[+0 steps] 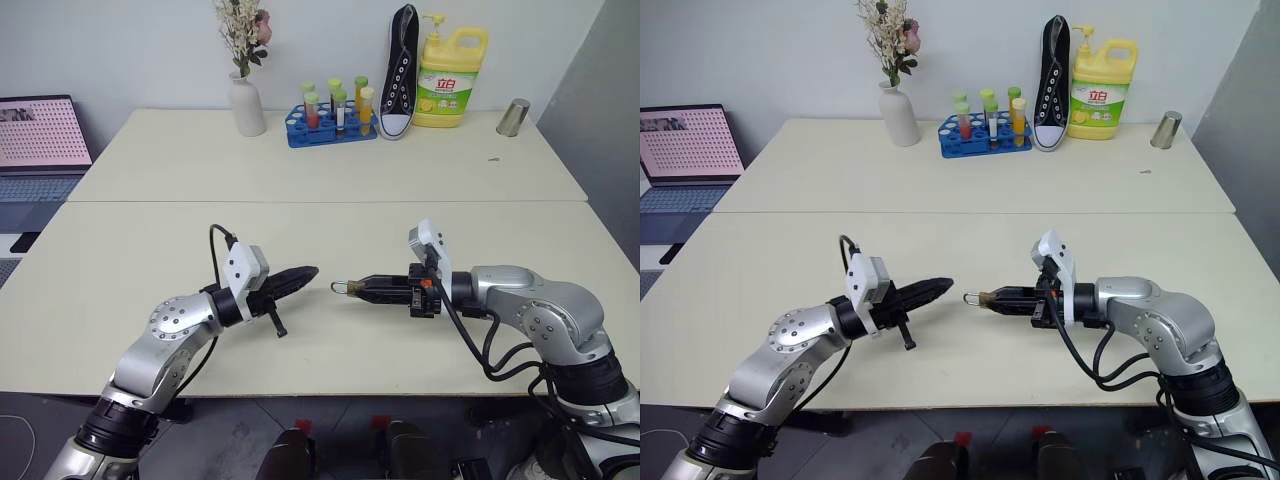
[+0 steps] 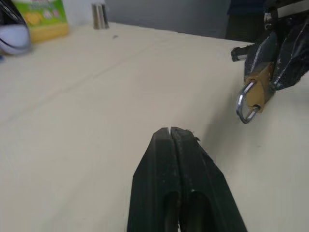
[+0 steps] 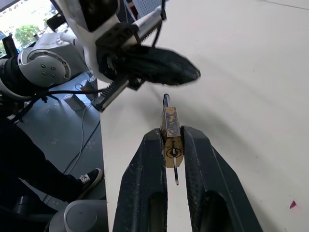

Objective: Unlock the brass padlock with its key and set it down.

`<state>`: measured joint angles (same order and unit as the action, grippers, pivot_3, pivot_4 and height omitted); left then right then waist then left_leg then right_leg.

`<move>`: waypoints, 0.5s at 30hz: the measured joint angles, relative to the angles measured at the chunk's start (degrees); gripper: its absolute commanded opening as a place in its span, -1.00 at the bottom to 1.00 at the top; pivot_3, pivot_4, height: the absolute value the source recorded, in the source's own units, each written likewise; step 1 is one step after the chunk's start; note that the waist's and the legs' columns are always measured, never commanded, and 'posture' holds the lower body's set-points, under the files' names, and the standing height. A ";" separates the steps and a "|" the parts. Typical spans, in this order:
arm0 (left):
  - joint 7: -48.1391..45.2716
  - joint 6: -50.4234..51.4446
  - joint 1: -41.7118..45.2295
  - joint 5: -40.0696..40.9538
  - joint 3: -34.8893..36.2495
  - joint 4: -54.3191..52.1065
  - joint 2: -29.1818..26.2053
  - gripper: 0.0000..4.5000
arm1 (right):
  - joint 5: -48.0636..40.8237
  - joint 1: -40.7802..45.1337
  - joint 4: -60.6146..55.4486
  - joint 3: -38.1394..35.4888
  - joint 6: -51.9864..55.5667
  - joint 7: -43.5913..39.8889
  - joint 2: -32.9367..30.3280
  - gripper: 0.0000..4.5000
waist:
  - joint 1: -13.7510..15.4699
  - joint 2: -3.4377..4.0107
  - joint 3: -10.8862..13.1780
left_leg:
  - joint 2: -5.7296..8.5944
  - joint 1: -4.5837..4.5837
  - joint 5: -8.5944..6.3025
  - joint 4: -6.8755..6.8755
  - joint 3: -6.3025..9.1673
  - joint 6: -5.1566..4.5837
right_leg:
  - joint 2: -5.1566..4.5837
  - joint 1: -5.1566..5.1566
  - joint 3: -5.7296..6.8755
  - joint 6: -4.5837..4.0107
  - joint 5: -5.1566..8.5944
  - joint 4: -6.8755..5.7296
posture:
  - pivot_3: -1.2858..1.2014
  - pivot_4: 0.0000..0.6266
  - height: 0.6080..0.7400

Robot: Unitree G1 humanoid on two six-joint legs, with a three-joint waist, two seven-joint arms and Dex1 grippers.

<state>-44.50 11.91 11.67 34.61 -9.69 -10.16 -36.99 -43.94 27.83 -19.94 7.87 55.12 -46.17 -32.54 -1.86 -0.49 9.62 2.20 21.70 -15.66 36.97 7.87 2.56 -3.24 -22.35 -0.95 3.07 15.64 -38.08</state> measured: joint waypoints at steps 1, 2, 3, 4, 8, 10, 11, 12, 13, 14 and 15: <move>-0.45 0.75 0.09 0.01 -0.07 0.07 0.75 -1.00 | -0.01 0.00 -0.04 0.00 0.00 0.00 0.04 -0.94 | 0.01 0.00 0.00 | 0.00 0.00 0.00 0.00 0.00 0.00 | 0.00 0.00 0.00 0.00 0.00 0.00 | 0.03 -0.52 1.00; -1.27 1.61 0.29 -0.03 -0.08 0.22 1.33 -1.00 | -0.02 -0.01 -0.06 0.00 0.00 0.00 0.06 -0.94 | 0.01 0.00 0.00 | 0.00 0.00 0.00 0.00 0.01 0.00 | 0.00 0.00 0.01 0.00 0.00 0.00 | 0.03 -0.52 1.00; -1.74 2.05 0.48 -0.21 -0.07 0.35 1.58 -1.00 | -0.03 -0.03 -0.10 -0.01 0.00 0.00 0.06 -0.94 | 0.00 0.00 0.00 | -0.01 0.00 0.00 0.00 0.00 0.00 | 0.00 0.00 0.00 0.00 0.00 0.00 | 0.03 -0.52 1.00; -2.56 2.52 0.92 -0.68 -0.08 0.77 1.91 -1.00 | -0.06 -0.06 -0.13 -0.01 0.00 0.01 0.06 -0.94 | 0.01 0.00 0.00 | 0.00 0.00 0.00 0.00 0.00 0.00 | 0.00 0.00 0.00 0.00 0.00 0.00 | 0.03 -0.52 1.00; -3.85 3.90 2.63 -1.67 -0.04 1.53 4.65 -1.00 | -0.12 -0.11 -0.30 -0.03 0.18 0.03 0.17 -0.94 | 0.07 0.00 0.00 | 0.01 0.02 0.00 0.01 0.00 0.01 | -0.01 0.00 -0.01 0.00 0.00 0.03 | 0.03 -0.52 1.00; -4.07 4.52 2.72 -1.89 -0.03 1.51 5.51 -1.00 | -0.12 -0.11 -0.31 -0.03 0.19 0.03 0.17 -0.94 | 0.03 0.00 0.00 | 0.00 0.01 0.00 0.00 -0.01 0.01 | -0.01 0.00 -0.02 -0.01 0.00 0.03 | 0.03 -0.52 1.00; -4.35 5.07 2.72 -1.94 -0.03 1.49 5.78 -1.00 | -0.12 -0.11 -0.31 -0.03 0.19 0.03 0.18 -0.94 | 0.02 0.00 0.00 | 0.00 0.01 0.00 0.00 0.00 0.01 | -0.01 0.00 -0.02 -0.01 0.00 0.03 | 0.03 -0.52 1.00; -4.67 5.40 2.65 -1.99 -0.02 1.40 5.79 -1.00 | -0.12 -0.11 -0.31 -0.03 0.19 0.03 0.18 -0.94 | 0.02 0.00 0.00 | 0.00 0.01 0.00 0.00 0.00 0.01 | -0.01 0.00 -0.02 -0.01 0.00 0.03 | 0.03 -0.52 1.00; -4.90 5.83 2.51 -2.00 0.00 1.14 5.79 -1.00 | -0.11 -0.11 -0.32 -0.03 0.19 0.03 0.18 -0.94 | 0.02 0.00 0.00 | 0.00 0.01 0.00 0.00 0.00 0.01 | -0.01 0.00 -0.02 -0.01 0.00 0.02 | 0.03 -0.52 1.00; -4.98 6.57 2.38 -1.98 0.02 0.68 5.79 -1.00 | -0.11 -0.11 -0.33 -0.03 0.20 0.03 0.18 -0.94 | 0.03 0.00 0.00 | 0.00 0.02 0.00 0.00 0.00 0.01 | -0.01 0.00 -0.02 -0.01 0.00 0.03 | 0.03 -0.52 1.00; -5.03 7.03 2.20 -1.98 0.05 0.19 5.79 -1.00 | -0.11 -0.11 -0.34 -0.03 0.20 0.03 0.18 -0.94 | 0.04 0.00 0.00 | 0.01 0.02 0.00 0.00 0.00 0.01 | -0.01 0.00 -0.03 -0.01 0.00 0.03 | 0.03 -0.52 1.00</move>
<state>-49.54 18.94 13.87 32.63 -9.63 -9.98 -31.19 -44.05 27.72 -20.28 7.84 55.32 -46.13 -32.36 -1.82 -0.49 9.62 2.20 21.71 -15.66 36.98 7.87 2.57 -3.25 -22.35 -0.98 3.06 15.64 -38.04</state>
